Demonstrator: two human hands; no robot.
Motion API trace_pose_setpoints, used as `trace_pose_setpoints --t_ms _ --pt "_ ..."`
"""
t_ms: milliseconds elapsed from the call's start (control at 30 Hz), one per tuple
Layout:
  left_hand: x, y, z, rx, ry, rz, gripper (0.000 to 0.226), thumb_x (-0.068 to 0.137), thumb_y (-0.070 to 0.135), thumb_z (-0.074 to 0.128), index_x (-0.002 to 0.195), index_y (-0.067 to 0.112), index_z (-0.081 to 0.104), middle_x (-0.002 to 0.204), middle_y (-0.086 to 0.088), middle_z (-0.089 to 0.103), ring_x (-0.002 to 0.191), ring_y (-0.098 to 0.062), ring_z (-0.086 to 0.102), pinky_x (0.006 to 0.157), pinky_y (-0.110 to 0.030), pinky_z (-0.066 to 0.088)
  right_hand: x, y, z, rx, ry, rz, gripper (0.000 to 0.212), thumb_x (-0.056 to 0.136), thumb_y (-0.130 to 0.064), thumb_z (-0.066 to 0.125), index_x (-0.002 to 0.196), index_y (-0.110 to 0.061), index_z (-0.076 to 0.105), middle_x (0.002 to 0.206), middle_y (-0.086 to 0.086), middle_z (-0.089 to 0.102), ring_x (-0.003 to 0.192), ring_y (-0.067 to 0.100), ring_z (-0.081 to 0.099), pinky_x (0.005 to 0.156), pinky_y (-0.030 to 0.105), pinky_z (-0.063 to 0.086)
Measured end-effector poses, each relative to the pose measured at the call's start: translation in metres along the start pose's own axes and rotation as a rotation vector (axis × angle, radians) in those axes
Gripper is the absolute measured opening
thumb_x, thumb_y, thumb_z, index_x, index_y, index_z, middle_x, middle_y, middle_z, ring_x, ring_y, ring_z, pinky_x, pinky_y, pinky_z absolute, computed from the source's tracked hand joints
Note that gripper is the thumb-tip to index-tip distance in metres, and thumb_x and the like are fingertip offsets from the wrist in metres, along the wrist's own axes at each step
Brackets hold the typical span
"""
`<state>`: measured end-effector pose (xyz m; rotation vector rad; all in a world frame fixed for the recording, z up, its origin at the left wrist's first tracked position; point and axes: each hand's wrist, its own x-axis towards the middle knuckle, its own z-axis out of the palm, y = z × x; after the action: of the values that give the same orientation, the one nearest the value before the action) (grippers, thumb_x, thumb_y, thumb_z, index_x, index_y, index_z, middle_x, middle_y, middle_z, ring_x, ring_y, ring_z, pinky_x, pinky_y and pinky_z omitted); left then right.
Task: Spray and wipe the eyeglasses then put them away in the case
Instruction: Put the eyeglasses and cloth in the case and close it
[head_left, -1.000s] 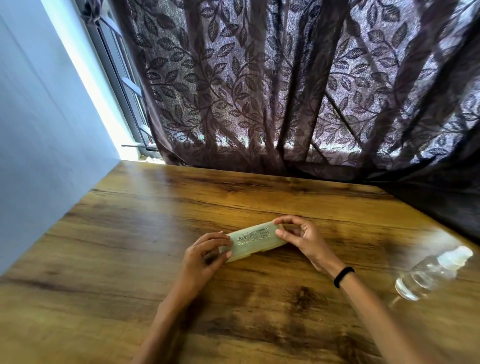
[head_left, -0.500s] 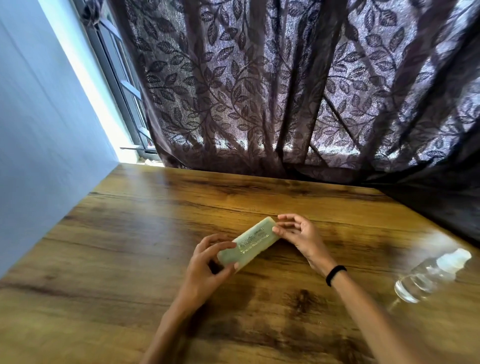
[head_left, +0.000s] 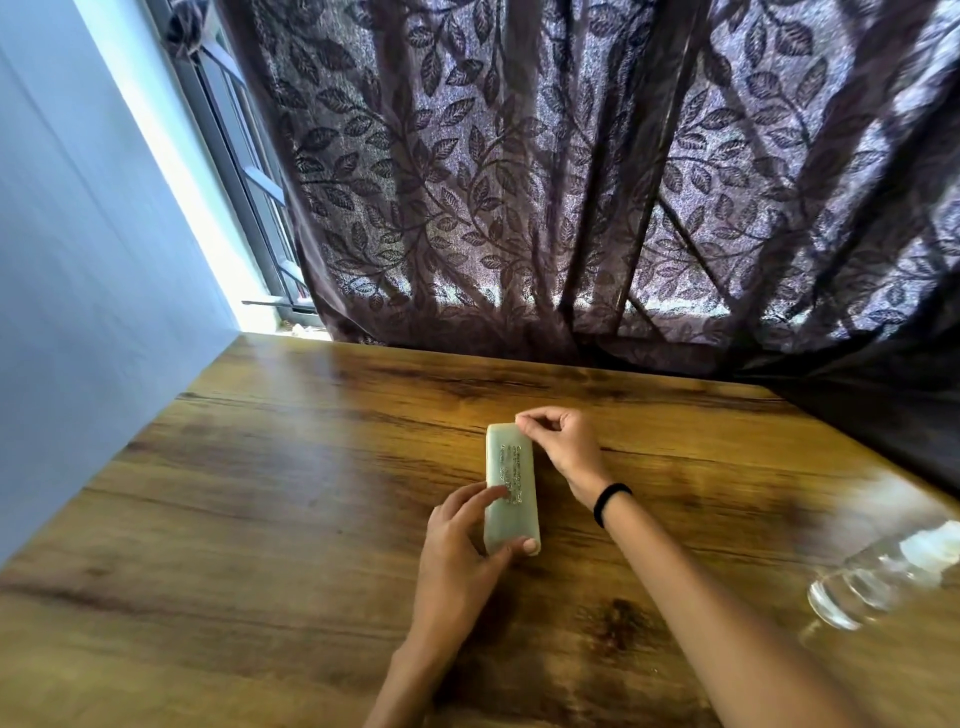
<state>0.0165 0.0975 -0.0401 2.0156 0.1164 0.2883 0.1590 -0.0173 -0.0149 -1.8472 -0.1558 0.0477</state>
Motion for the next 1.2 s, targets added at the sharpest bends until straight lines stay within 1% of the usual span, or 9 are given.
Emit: trace_pose_setpoints --t_ms 133,333,467,600,833,933,1000,1133,1200 --pt "0.002 0.002 0.0 -0.032 -0.016 -0.03 0.066 0.06 0.057 0.068 0.121 0.034 0.056 0.127 0.014 0.046 0.123 -0.012 0.043 0.094 -0.038 0.052 0.0 0.005 0.004 -0.034 0.037 0.005 0.016 0.082 -0.015 0.066 0.094 -0.005 0.07 0.1 0.009 0.07 0.091 0.014 0.061 0.084 0.031 0.052" --pt "0.005 0.001 -0.005 -0.064 -0.059 -0.061 0.06 0.06 0.057 0.069 0.116 0.038 0.056 0.125 0.016 0.046 0.122 -0.014 0.045 0.092 -0.042 0.052 -0.001 0.005 0.0 0.019 0.046 0.027 0.018 0.083 -0.017 0.066 0.096 -0.006 0.07 0.099 0.005 0.069 0.09 0.011 0.06 0.074 0.018 0.048" --pt "0.01 0.004 -0.008 -0.053 -0.064 -0.078 0.064 0.06 0.057 0.067 0.118 0.033 0.056 0.125 0.013 0.047 0.121 -0.02 0.046 0.09 -0.044 0.053 -0.002 0.005 -0.001 0.057 0.048 0.043 0.019 0.083 -0.018 0.066 0.097 -0.006 0.07 0.1 0.006 0.069 0.094 0.014 0.061 0.081 0.024 0.049" --pt "0.012 0.006 -0.01 -0.024 -0.056 -0.079 0.066 0.06 0.055 0.067 0.12 0.028 0.057 0.126 0.011 0.047 0.12 -0.02 0.047 0.089 -0.043 0.054 -0.003 0.005 -0.002 0.056 0.058 0.041 0.018 0.084 -0.019 0.065 0.097 -0.007 0.07 0.101 0.007 0.07 0.094 0.014 0.062 0.085 0.027 0.05" --pt "0.012 0.005 -0.01 -0.013 -0.068 -0.072 0.061 0.061 0.054 0.068 0.117 0.033 0.056 0.128 0.012 0.045 0.121 -0.023 0.047 0.088 -0.042 0.055 -0.006 0.002 -0.008 0.098 0.056 0.044 0.014 0.084 -0.013 0.064 0.095 -0.005 0.069 0.099 0.011 0.07 0.095 0.022 0.064 0.089 0.042 0.053" --pt "0.014 0.004 -0.012 0.008 -0.054 -0.047 0.062 0.062 0.055 0.068 0.118 0.032 0.056 0.128 0.012 0.045 0.12 -0.022 0.047 0.087 -0.04 0.055 -0.008 -0.001 -0.012 0.122 0.059 0.051 0.012 0.085 -0.011 0.063 0.095 -0.006 0.069 0.097 0.013 0.069 0.091 0.023 0.064 0.087 0.042 0.053" --pt "0.017 0.006 -0.014 0.051 -0.025 -0.005 0.059 0.062 0.054 0.067 0.116 0.035 0.055 0.128 0.01 0.047 0.119 -0.017 0.044 0.087 -0.036 0.053 -0.011 -0.005 -0.017 0.144 0.059 0.059 0.012 0.085 -0.011 0.063 0.095 -0.007 0.068 0.097 0.015 0.069 0.087 0.022 0.064 0.085 0.039 0.054" --pt "0.023 0.023 -0.011 0.088 0.011 0.083 0.065 0.062 0.057 0.064 0.121 0.033 0.054 0.128 0.011 0.045 0.119 -0.013 0.038 0.091 -0.043 0.05 -0.022 -0.013 -0.035 0.144 0.088 0.041 0.013 0.085 -0.009 0.062 0.097 -0.005 0.067 0.09 0.013 0.068 0.082 0.021 0.062 0.082 0.038 0.054" --pt "0.026 0.039 -0.004 0.079 -0.013 0.156 0.064 0.064 0.057 0.063 0.122 0.033 0.054 0.129 0.014 0.043 0.121 -0.01 0.036 0.092 -0.039 0.048 -0.03 -0.019 -0.051 0.084 0.11 -0.006 0.01 0.085 -0.008 0.062 0.094 -0.006 0.068 0.085 0.01 0.067 0.078 0.019 0.061 0.078 0.035 0.053"
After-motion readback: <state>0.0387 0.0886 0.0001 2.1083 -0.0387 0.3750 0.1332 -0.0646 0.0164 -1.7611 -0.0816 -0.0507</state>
